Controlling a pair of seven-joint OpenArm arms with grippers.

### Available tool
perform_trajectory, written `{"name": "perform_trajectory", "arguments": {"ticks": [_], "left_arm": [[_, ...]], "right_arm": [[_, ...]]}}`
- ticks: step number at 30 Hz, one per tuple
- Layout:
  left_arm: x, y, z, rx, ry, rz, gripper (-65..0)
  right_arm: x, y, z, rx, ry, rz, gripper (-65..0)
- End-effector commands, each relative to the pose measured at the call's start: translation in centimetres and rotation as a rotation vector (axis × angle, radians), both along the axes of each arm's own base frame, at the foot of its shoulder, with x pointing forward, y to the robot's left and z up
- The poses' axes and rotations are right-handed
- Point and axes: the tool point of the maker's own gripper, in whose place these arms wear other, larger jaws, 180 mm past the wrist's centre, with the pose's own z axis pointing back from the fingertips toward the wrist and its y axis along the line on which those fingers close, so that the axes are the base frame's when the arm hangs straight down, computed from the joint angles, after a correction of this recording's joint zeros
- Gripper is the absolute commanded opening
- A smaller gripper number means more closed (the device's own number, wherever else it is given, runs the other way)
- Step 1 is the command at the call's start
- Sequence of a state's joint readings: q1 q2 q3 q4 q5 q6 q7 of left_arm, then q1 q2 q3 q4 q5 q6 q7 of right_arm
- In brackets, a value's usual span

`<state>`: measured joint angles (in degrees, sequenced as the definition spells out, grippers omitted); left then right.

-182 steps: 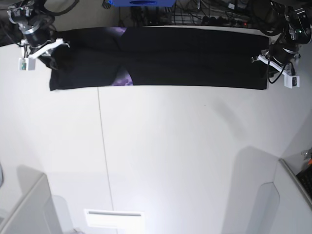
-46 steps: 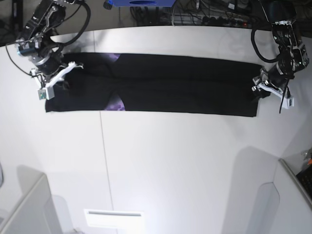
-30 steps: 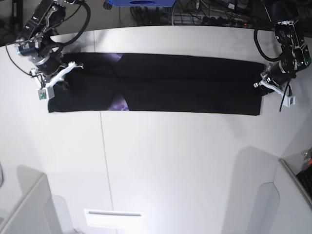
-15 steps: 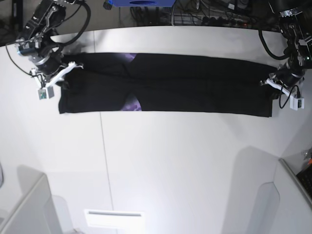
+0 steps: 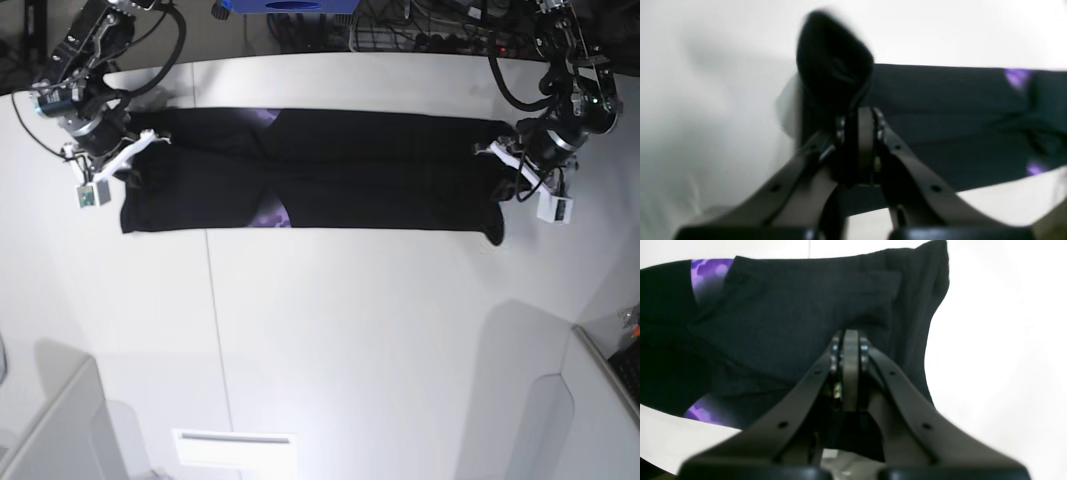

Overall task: Fold the T-shirt properly
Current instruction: 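Fold the strip end with the left gripper toward the right gripper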

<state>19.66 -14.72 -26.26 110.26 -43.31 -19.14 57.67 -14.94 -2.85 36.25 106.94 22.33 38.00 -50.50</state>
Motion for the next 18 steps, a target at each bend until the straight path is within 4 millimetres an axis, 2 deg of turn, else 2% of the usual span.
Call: {"name": "perform_trajectory", "arguments": {"ticks": [1,5,13,18], "left_arm": [[0.4,-0.3,0.7,0.006,-0.026,-0.017,-65.0],[0.3,-2.6,-0.1,-0.048,-0.004,-0.029,-65.0],[1.8,-7.7,0.0,-0.132,-0.015,-0.109,-65.0],[2.0,-10.2,-0.6,-0.173,0.028,-0.122,-65.0]], "right_arm": [[0.8,-0.1,1.2,-0.003,-0.052,0.003,-65.0],[0.8,-0.1,1.2,-0.003,-0.052,0.003,-65.0],[0.8,-0.1,1.2,-0.003,-0.052,0.003,-65.0],[0.8,-0.2,1.2,-0.003,-0.052,0.001,-65.0]]}}
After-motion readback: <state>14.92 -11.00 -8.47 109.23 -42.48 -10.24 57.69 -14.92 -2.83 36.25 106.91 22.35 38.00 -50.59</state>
